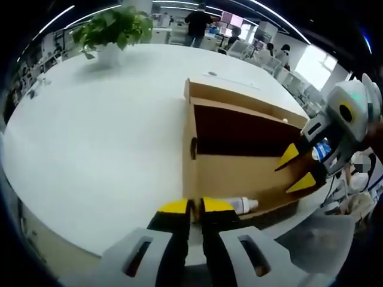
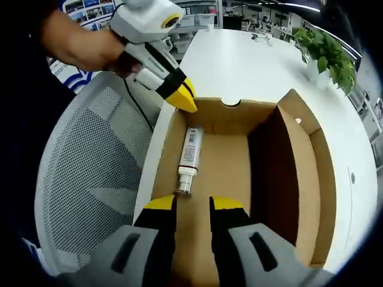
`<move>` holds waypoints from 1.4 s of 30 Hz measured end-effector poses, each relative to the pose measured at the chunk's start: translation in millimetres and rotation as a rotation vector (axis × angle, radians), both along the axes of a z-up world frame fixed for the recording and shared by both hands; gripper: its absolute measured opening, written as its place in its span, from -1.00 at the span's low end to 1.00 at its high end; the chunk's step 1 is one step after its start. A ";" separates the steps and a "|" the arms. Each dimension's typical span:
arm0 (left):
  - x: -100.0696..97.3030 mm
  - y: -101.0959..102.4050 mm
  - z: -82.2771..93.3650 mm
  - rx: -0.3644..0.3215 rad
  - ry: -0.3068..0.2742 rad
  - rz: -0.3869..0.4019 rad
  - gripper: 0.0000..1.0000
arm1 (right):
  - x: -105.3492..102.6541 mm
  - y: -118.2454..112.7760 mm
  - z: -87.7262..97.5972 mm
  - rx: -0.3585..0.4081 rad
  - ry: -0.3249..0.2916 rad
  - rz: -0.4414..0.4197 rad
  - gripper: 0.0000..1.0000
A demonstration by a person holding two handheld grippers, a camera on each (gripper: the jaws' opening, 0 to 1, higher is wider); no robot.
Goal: Operate the shoe box by opening the lid, removing the specified soft item, and placing it in the target area until the item is outside and the box remains undamaged.
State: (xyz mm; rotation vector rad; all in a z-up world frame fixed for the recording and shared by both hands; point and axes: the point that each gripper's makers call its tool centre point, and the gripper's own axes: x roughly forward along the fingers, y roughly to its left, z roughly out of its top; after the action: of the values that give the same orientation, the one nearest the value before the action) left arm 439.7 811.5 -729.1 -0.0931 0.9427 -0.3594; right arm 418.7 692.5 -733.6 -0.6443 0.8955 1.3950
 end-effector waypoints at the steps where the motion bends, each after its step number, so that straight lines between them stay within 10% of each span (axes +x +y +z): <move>1: -0.1 -0.1 0.1 0.000 -0.001 0.000 -0.93 | -0.7 0.7 -0.7 0.000 0.001 0.001 -0.63; 34: 1.9 -1.3 -1.8 0.003 0.007 -0.009 -0.92 | -6.1 30.7 -40.9 -0.021 0.186 -0.018 -0.63; 42: 3.1 -1.5 -3.8 0.003 0.012 -0.011 -0.91 | -10.8 31.7 -58.7 -0.094 0.133 0.064 -0.63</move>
State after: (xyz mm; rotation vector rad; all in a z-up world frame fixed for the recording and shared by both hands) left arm 442.8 810.0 -732.9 -0.0872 0.9561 -0.3684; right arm 407.8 724.2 -792.4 -0.6624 1.0591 1.4730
